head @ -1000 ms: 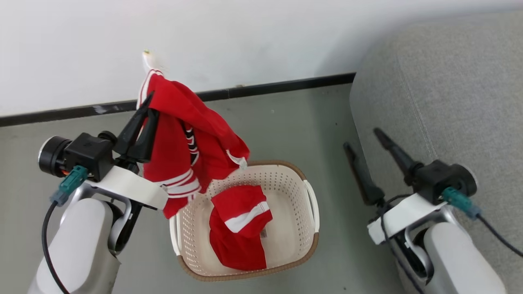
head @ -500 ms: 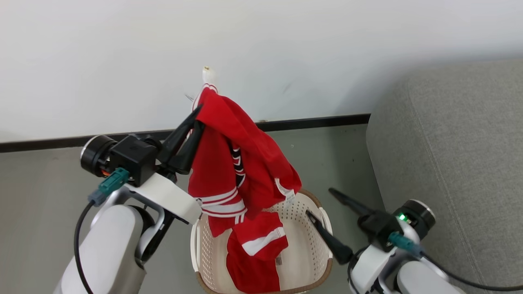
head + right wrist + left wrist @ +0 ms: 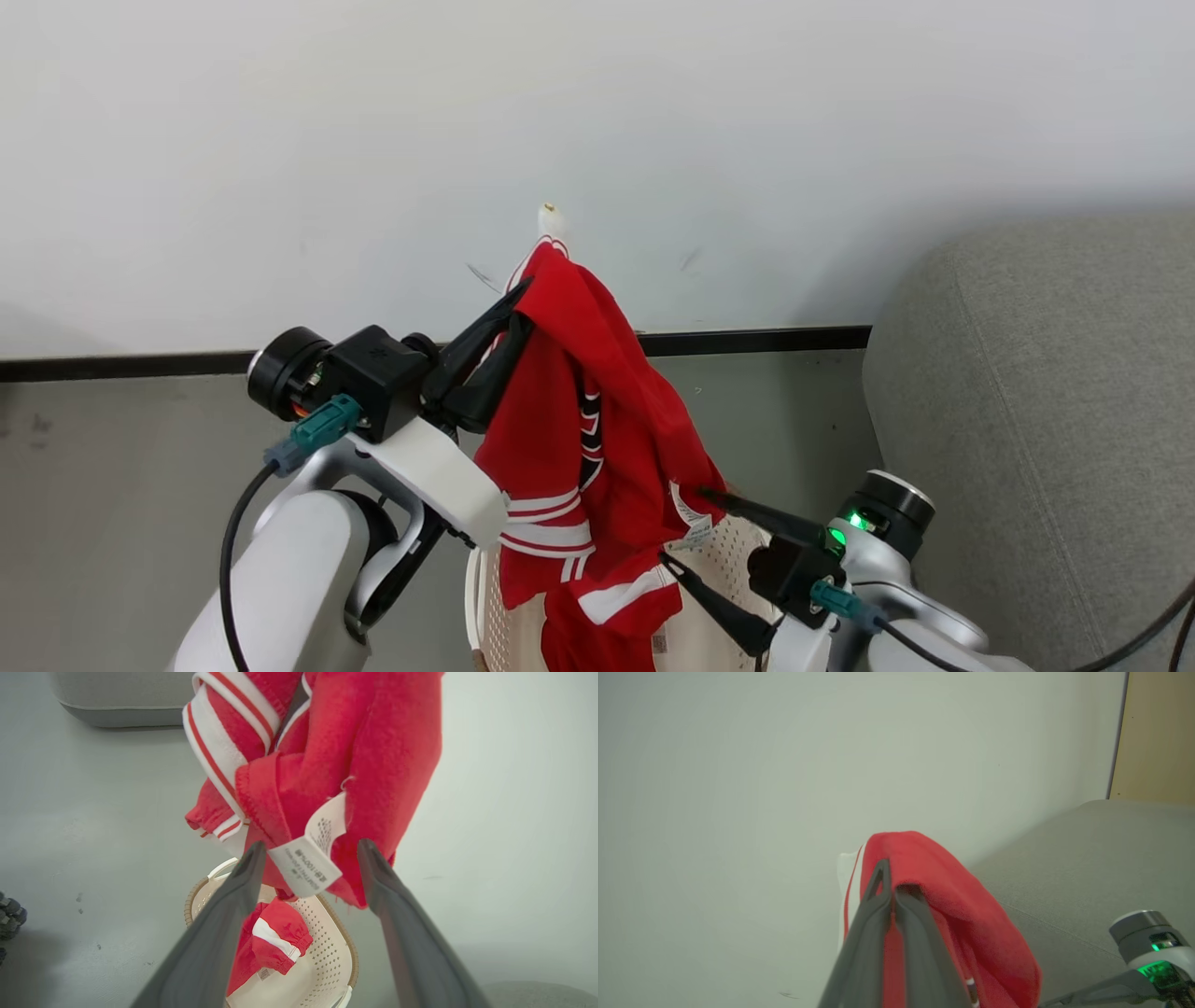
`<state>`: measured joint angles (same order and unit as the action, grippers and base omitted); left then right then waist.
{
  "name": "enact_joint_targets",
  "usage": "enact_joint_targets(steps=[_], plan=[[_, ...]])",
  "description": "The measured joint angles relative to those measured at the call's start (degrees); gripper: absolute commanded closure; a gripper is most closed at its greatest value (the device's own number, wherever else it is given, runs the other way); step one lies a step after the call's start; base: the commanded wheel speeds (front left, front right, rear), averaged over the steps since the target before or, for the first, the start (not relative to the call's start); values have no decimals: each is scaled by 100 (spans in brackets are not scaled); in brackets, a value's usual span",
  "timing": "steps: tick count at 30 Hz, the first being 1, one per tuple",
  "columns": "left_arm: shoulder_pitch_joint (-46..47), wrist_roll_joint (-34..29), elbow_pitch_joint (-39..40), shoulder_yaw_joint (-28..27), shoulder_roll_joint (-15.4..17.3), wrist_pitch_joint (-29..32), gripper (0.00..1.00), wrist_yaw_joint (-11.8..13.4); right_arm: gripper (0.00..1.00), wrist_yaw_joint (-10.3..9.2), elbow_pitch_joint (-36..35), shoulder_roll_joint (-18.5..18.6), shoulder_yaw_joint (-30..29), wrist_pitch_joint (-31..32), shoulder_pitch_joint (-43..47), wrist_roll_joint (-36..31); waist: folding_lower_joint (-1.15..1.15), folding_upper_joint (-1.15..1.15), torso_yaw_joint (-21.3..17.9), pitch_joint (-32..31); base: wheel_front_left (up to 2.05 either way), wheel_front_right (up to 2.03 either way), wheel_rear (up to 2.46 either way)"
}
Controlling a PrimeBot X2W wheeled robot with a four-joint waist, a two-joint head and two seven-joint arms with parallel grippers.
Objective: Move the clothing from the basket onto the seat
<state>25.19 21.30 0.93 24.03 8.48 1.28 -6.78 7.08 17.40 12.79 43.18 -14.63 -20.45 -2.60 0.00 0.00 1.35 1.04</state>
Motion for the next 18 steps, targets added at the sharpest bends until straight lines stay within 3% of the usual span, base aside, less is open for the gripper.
enact_joint_targets(steps=[9, 17, 18], plan=[[-3, 98, 294, 276, -101, 347, 100, 0, 0, 0, 444, -70, 254, 0, -105, -237, 0, 0, 193, -181, 0, 0, 0], [-13, 210, 446, 385, -169, 546, 100, 0, 0, 0, 523, -372, -320, 0, -237, -454, 0, 0, 302, -253, 0, 0, 0], [-22, 253, 454, 388, -178, 577, 100, 0, 17, 0, 534, -397, -358, 1, -237, -456, 0, 0, 312, -259, 0, 0, 0]])
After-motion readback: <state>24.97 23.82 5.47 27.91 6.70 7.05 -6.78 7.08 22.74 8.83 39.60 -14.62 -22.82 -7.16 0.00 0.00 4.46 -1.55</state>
